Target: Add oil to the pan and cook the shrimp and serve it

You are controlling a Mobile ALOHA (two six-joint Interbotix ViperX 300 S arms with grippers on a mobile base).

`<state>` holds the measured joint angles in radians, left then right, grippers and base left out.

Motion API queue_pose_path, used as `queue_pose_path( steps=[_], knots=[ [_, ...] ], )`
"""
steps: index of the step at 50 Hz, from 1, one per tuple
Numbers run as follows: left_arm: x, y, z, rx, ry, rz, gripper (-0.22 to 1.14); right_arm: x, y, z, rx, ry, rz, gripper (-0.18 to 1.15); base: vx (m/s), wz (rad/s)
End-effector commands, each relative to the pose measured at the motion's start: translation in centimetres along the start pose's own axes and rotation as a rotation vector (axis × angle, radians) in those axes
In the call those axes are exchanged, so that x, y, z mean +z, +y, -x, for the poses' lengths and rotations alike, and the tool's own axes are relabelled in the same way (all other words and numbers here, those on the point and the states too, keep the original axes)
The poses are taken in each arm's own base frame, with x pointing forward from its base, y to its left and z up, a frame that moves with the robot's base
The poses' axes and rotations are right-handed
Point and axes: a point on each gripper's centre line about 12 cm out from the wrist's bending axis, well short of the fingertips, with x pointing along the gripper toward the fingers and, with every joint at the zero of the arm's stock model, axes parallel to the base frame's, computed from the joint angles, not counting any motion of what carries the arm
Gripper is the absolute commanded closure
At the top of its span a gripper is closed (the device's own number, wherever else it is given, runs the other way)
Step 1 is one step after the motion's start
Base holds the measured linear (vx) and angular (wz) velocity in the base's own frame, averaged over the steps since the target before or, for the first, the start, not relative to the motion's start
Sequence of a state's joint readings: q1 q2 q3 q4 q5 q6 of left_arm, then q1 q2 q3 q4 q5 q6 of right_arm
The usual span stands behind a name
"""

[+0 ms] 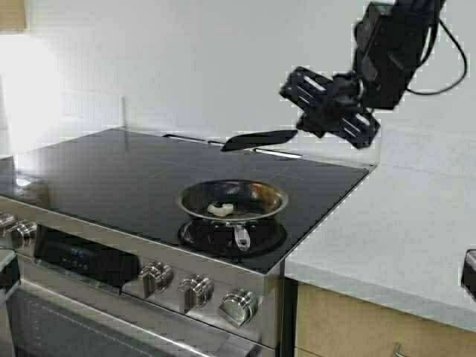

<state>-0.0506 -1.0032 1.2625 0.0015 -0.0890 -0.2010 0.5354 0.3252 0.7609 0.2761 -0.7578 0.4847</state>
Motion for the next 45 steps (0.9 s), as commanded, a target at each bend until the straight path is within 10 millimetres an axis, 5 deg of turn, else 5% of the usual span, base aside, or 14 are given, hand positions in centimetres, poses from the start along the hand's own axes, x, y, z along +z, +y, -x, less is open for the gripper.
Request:
queue_pose_path(
  steps=[1, 27, 32, 41, 45],
  knots=[
    [-0.2, -1.8, -0.9, -0.072, 0.091, -0.019, 0.89, 2.6, 2.4, 0.1, 0.067, -0.062, 0.119, 0.89, 0.0, 0.0],
    [-6.0, -2.8, -4.4, -0.062, 0.427, 0.039, 0.82, 3.8, 3.0, 0.0, 0.082, -0.087, 0.211, 0.89, 0.0, 0.0],
    [-6.9, -3.4, -5.0, -0.083, 0.423, 0.055, 0.61, 4.0, 2.6, -0.3, 0.073, -0.092, 0.213, 0.89, 0.0, 0.0],
    [-9.9, -5.2, -6.5, -0.121, 0.476, 0.109, -0.09, 4.1, 1.8, -0.2, 0.057, -0.101, 0.22, 0.89, 0.0, 0.0],
    [-11.8, -6.2, -7.5, -0.142, 0.504, 0.109, -0.16, 4.2, 1.5, -0.2, 0.053, -0.11, 0.223, 0.89, 0.0, 0.0]
  ],
)
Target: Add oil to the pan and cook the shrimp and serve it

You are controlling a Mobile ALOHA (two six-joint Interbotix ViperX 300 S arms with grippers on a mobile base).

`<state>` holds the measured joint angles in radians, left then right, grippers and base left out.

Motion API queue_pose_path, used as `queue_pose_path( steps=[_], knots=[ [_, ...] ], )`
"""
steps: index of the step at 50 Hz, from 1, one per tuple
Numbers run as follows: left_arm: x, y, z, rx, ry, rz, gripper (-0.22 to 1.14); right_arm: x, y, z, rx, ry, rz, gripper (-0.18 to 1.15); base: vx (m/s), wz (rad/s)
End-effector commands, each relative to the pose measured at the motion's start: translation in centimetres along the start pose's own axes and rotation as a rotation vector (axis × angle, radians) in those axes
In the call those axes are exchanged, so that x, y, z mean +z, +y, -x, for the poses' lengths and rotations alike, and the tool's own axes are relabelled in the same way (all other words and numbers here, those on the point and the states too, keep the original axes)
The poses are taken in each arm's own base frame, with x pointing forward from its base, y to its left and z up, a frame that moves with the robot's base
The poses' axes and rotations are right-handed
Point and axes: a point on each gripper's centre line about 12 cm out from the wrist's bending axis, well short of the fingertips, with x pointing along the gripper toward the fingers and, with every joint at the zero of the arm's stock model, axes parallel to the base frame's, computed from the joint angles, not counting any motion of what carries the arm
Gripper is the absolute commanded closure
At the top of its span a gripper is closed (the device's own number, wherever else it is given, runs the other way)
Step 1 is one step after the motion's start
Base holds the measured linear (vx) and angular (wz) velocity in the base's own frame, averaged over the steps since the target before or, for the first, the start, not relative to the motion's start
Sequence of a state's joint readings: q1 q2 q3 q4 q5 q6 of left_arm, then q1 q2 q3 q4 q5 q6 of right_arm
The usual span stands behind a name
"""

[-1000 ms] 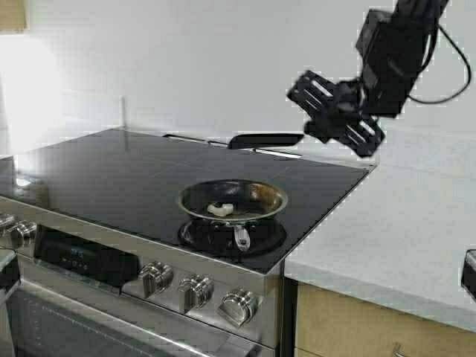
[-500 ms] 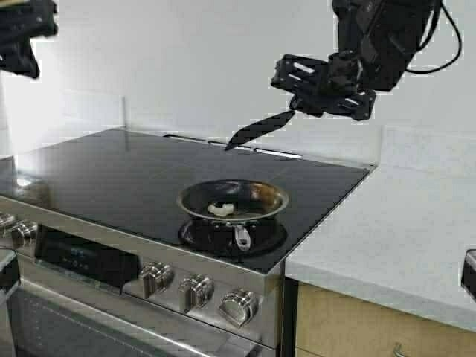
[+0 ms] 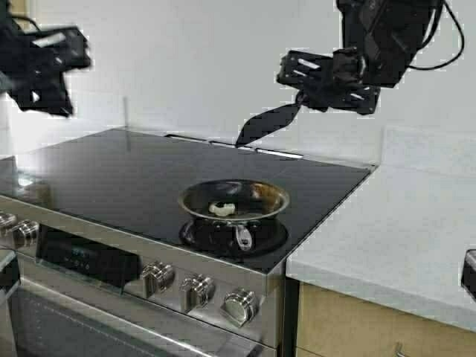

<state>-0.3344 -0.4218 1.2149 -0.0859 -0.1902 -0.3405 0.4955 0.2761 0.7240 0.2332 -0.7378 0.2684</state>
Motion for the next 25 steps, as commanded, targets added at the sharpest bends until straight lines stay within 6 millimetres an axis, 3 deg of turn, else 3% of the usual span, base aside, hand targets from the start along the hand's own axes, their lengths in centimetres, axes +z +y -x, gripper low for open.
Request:
queue_pose_path(
  steps=[1, 5, 15, 25],
  knots=[
    [-1.4, -1.4, -2.9, -0.041, 0.027, -0.01, -0.15, 1.2, 0.2, 0.1, 0.014, -0.052, 0.002, 0.89, 0.0, 0.0],
    [-2.7, -2.0, -5.3, -0.057, 0.043, -0.018, -0.09, 1.2, -0.2, 0.1, 0.004, -0.054, 0.001, 0.89, 0.0, 0.01],
    [-5.7, -2.9, -12.1, -0.112, 0.027, 0.054, -0.1, 1.3, -1.5, 0.7, -0.026, -0.064, -0.009, 0.89, 0.0, 0.0],
    [-7.5, -4.7, -16.8, -0.294, 0.033, 0.234, -0.1, 1.6, -3.1, 1.6, -0.063, -0.079, -0.018, 0.89, 0.0, 0.0]
  ],
)
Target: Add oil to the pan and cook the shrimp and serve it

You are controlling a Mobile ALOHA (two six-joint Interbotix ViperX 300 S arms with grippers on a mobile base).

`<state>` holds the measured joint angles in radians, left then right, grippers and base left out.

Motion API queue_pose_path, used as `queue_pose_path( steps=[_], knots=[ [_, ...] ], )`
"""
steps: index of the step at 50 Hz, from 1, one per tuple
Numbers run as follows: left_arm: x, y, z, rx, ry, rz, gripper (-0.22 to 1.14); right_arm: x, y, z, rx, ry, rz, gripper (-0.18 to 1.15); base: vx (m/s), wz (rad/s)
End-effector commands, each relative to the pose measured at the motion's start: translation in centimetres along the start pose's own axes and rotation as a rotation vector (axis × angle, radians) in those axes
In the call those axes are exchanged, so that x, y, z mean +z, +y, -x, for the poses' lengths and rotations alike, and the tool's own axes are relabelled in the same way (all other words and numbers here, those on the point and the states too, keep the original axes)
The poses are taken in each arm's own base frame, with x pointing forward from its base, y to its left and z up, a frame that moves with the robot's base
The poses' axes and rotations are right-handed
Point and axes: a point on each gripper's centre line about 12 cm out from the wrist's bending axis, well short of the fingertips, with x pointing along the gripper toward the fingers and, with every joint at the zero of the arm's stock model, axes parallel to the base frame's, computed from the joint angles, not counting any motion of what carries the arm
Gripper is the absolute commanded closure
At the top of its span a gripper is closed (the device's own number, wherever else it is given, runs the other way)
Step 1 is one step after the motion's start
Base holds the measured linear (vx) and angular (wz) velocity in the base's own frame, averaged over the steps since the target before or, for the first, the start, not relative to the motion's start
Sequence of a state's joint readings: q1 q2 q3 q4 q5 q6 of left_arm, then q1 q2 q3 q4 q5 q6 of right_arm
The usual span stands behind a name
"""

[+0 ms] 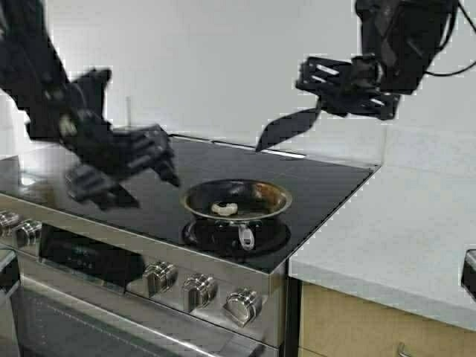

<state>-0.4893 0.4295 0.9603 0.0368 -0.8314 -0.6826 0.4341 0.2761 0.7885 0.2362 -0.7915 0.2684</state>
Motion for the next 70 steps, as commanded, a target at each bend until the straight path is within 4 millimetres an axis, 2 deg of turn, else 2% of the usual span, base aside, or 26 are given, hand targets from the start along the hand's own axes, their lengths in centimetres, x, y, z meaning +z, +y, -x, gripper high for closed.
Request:
queue_pose_path(
  steps=[1, 11, 19, 24, 30, 35, 41, 45, 51, 60, 65, 70],
  knots=[
    [-0.5, -1.1, -3.0, -0.144, -0.014, 0.105, -0.1, 1.9, 0.0, 0.5, 0.004, -0.062, -0.013, 0.89, 0.0, 0.0],
    [-1.7, -1.0, -7.2, -0.266, -0.013, 0.293, -0.1, 2.3, -0.7, 0.7, -0.014, -0.082, -0.023, 0.89, 0.0, 0.0],
    [-2.8, -0.6, -9.4, -0.289, 0.015, 0.337, -0.1, 2.4, -0.8, 0.7, -0.019, -0.086, -0.028, 0.89, 0.0, 0.0],
    [-3.0, -0.7, -9.8, -0.301, 0.025, 0.347, -0.1, 2.0, -1.1, 0.7, -0.034, -0.073, -0.036, 0.89, 0.0, 0.0],
    [-2.9, -0.8, -9.3, -0.304, 0.023, 0.342, -0.1, 1.3, -2.0, 0.5, -0.077, -0.035, -0.059, 0.89, 0.0, 0.0],
    [-2.6, -1.0, -9.0, -0.311, 0.014, 0.333, -0.1, -0.7, -3.6, -0.1, -0.16, 0.112, -0.103, 0.88, 0.0, 0.0],
    [-1.9, -1.6, -7.9, -0.328, -0.004, 0.306, -0.1, -3.0, -5.6, -0.6, -0.26, 0.246, -0.187, 0.79, 0.0, 0.0],
    [-1.3, -1.8, -6.3, -0.328, -0.022, 0.251, -0.1, -3.8, -6.1, -0.5, -0.277, 0.257, -0.199, 0.61, 0.0, 0.0],
    [-0.1, -1.9, -3.1, -0.311, -0.06, 0.114, -0.1, -3.8, -6.2, -0.3, -0.279, 0.247, -0.201, 0.35, 0.0, 0.0],
    [2.3, -1.8, 1.8, -0.248, -0.111, -0.043, -0.1, -4.2, -6.6, -0.1, -0.288, 0.262, -0.193, 0.28, 0.0, 0.0],
    [3.2, -2.2, 3.5, -0.211, -0.103, -0.111, -0.1, -4.8, -6.7, -0.2, -0.295, 0.29, -0.19, 0.23, 0.0, 0.0],
    [4.5, -3.2, 4.9, -0.195, -0.106, -0.166, -0.1, -6.0, -7.1, -0.2, -0.313, 0.341, -0.194, 0.1, 0.0, 0.0]
  ],
)
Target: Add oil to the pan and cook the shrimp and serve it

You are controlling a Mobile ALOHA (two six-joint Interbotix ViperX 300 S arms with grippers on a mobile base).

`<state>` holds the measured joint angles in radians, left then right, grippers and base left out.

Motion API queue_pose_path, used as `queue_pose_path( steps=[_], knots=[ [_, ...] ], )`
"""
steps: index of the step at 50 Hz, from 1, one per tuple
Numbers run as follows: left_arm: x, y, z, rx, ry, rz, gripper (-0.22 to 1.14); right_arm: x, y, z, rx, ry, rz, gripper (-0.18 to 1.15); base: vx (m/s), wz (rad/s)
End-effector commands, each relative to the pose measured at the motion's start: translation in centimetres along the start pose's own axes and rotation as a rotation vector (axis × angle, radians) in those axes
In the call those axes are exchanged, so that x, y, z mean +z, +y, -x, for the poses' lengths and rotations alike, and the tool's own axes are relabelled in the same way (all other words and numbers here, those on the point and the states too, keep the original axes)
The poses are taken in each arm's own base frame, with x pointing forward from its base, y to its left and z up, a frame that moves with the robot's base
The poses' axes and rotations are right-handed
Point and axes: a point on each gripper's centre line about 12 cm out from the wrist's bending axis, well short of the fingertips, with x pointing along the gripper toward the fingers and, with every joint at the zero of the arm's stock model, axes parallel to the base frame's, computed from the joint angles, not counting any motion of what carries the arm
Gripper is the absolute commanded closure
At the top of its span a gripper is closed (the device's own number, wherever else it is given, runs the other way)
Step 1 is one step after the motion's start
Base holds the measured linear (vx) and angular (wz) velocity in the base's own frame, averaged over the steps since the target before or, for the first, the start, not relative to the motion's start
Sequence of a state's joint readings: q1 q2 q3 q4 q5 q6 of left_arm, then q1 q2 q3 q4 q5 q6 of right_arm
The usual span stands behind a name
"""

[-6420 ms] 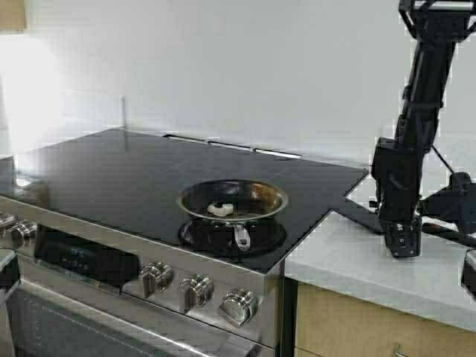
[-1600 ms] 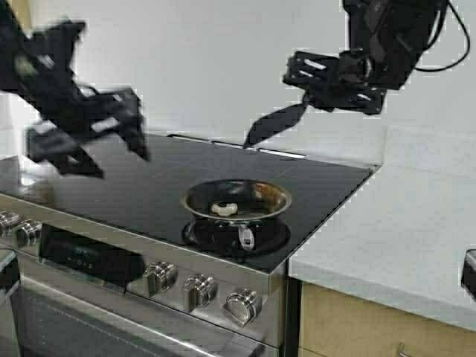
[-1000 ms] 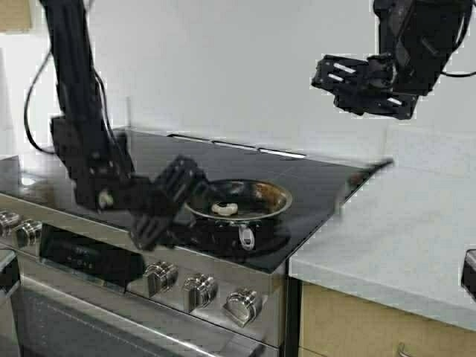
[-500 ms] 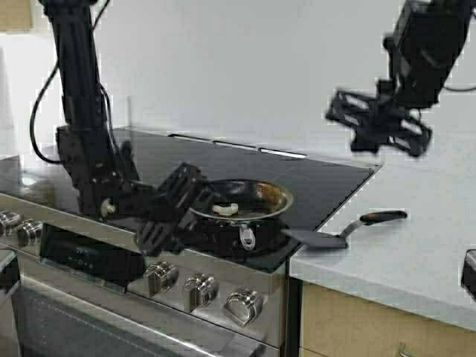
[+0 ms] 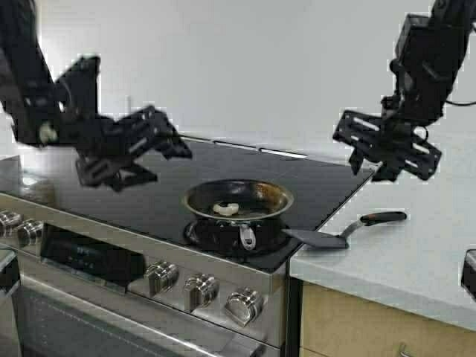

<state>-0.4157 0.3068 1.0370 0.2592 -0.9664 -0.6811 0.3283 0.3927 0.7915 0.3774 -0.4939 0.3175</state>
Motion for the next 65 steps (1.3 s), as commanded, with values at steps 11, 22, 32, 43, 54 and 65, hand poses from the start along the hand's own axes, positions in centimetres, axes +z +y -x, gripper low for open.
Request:
queue_pose_path(
  steps=[11, 22, 32, 43, 54, 65],
  knots=[
    [4.8, -3.2, 2.8, 0.0, -0.045, -0.109, -0.1, -2.2, -1.2, -1.5, -0.047, 0.077, -0.03, -0.04, 0.0, 0.0],
    [4.5, -3.2, 3.3, 0.006, -0.024, -0.123, -0.1, -2.3, -0.9, -3.7, -0.015, 0.031, -0.045, -0.03, 0.0, 0.0],
    [3.9, -2.9, 3.6, 0.016, -0.005, -0.121, -0.1, -2.6, -1.1, -5.8, 0.014, 0.056, -0.091, -0.03, 0.0, 0.0],
    [3.9, -2.9, 3.6, 0.018, -0.003, -0.125, -0.1, -3.0, -2.5, -7.9, 0.027, 0.081, -0.185, -0.03, 0.0, 0.0],
    [3.8, -2.8, 3.6, 0.023, 0.005, -0.149, -0.1, -2.9, -2.8, -9.1, 0.079, 0.066, -0.229, -0.03, 0.0, 0.0],
    [3.8, -2.8, 3.5, 0.025, 0.007, -0.149, -0.1, -2.7, -2.0, -10.7, 0.155, 0.066, -0.257, -0.03, 0.0, 0.0]
  ],
)
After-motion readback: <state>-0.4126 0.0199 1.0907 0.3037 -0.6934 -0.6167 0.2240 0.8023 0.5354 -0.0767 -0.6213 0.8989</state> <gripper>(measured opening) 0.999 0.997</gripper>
